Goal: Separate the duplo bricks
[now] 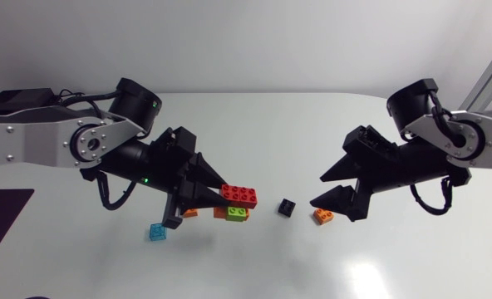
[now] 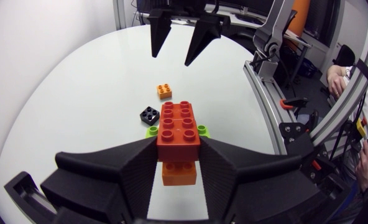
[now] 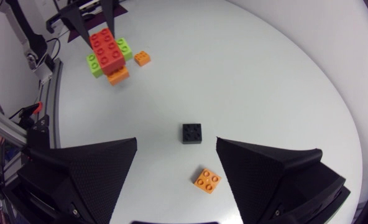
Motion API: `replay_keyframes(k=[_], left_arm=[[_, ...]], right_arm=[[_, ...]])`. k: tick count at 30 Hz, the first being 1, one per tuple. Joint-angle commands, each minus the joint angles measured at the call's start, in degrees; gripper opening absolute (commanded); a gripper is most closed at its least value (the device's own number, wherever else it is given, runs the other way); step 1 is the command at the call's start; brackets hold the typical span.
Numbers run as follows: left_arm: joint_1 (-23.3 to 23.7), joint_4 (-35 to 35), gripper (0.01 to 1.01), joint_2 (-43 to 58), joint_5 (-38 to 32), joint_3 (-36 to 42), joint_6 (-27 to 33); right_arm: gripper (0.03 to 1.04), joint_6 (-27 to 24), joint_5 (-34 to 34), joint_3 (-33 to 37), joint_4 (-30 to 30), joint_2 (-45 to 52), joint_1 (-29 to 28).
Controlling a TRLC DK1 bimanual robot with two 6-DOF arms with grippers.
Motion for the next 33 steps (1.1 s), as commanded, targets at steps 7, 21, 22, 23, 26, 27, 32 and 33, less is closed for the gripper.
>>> replay_keyframes(k=[7, 21, 22, 23, 26, 27, 32, 33], left_arm=[[-3.17, -6.42, 0.274, 6.18, 1.02, 5.51, 8.01], [-5.46, -12.84, 0.274, 10.49, 2.69, 12.89, 9.85], [-5.55, -13.10, 0.274, 10.67, 2.69, 13.06, 9.94], [-5.72, -13.19, 0.274, 11.02, 2.69, 13.33, 9.94], [-6.25, -13.37, 0.274, 11.90, 2.78, 13.68, 9.94], [-6.51, -13.37, 0.274, 12.07, 2.78, 13.68, 10.03], [-7.04, -13.54, 0.274, 11.81, 2.96, 13.68, 9.94], [-7.04, -13.63, 0.274, 11.72, 2.96, 13.68, 9.94]], right_arm=[[0.94, -8.65, -5.68, 6.28, -8.71, 2.17, 7.51], [0.94, -9.44, -6.73, 7.15, -7.65, 7.18, 15.07], [0.94, -9.44, -7.08, 7.33, -7.65, 7.62, 15.25], [0.94, -9.44, -7.17, 7.42, -7.57, 7.80, 15.34], [0.93, -9.35, -7.52, 7.51, -7.13, 8.50, 15.78], [0.93, -9.35, -7.61, 7.51, -6.95, 8.68, 15.86], [0.90, -9.26, -7.79, 7.33, -6.60, 9.73, 15.95], [0.90, -9.35, -7.79, 7.24, -6.60, 9.73, 15.95]])
